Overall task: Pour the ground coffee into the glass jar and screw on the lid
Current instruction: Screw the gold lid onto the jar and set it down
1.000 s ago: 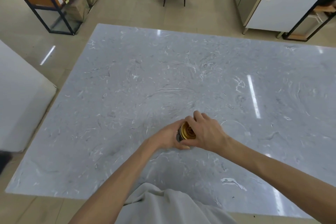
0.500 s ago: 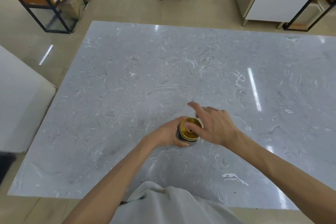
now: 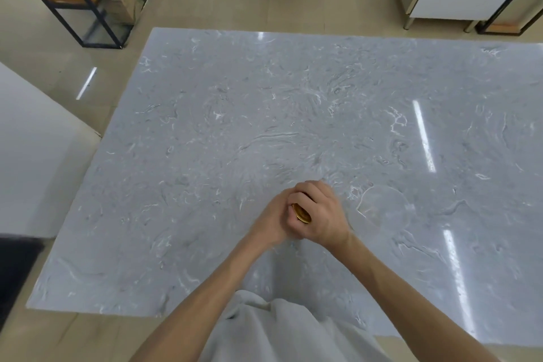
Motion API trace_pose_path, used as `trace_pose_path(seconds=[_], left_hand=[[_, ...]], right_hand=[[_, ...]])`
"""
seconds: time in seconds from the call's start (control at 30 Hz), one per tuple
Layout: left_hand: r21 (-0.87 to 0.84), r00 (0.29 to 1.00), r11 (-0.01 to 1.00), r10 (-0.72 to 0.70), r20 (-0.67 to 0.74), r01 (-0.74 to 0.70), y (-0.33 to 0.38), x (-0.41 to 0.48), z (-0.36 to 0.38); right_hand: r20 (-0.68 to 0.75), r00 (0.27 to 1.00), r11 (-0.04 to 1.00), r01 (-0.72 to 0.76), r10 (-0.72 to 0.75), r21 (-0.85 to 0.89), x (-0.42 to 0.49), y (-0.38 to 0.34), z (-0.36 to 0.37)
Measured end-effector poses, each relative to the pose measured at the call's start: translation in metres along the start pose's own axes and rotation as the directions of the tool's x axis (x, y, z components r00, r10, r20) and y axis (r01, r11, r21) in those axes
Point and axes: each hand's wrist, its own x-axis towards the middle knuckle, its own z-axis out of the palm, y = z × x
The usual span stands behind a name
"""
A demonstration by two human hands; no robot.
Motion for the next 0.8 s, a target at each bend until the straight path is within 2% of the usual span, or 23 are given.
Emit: trace_pose_path(seconds=[0.03,0.1,0.2,0.27,0.33,0.4,0.5,0.6,0.8], left_hand=[[0.074,0.998,0.997,0.026,-0.06,-0.021,0.006,0.001,0.003],[0.073,0.994,0.996,0.054,-0.095,-0.047,0.008,0.0,0.003],[0.062,0.986,0.985,0.162,0.028,-0.163,-0.011,0.004,-0.007],[0.083,0.968,0.972,0.206,0.144,-0.22,-0.027,0.008,-0.012],[0.021,0.954,0.981,0.182,0.239,-0.192,-0.034,0.012,-0.014],[-0.061,0.955,0.985,0.169,0.242,-0.159,-0.037,0.013,-0.015],[-0.112,0.974,0.987,0.133,0.185,-0.114,-0.027,0.01,-0.014],[-0.138,0.98,0.979,0.164,0.111,-0.148,-0.017,0.005,-0.008],[-0.15,0.994,0.984,0.101,0.033,-0.095,-0.016,-0.001,-0.006]], right_hand=[[-0.029,0.999,1.0,-0.023,0.023,-0.011,-0.001,-0.003,0.002],[-0.062,0.995,0.996,-0.081,0.079,-0.029,0.001,-0.01,0.005],[-0.014,0.994,0.993,-0.109,0.108,-0.047,0.004,-0.017,0.003],[0.129,0.991,0.998,0.049,-0.045,-0.034,0.002,-0.01,-0.005],[0.261,0.923,0.959,0.282,-0.282,0.038,0.0,0.003,-0.014],[0.313,0.863,0.918,0.376,-0.398,0.131,0.005,0.014,-0.021],[0.228,0.899,0.924,0.34,-0.374,0.173,0.012,0.015,-0.017],[0.095,0.946,0.946,0.296,-0.309,0.13,0.003,0.011,-0.007],[0.026,0.982,0.981,0.188,-0.19,0.046,-0.006,0.002,-0.001]])
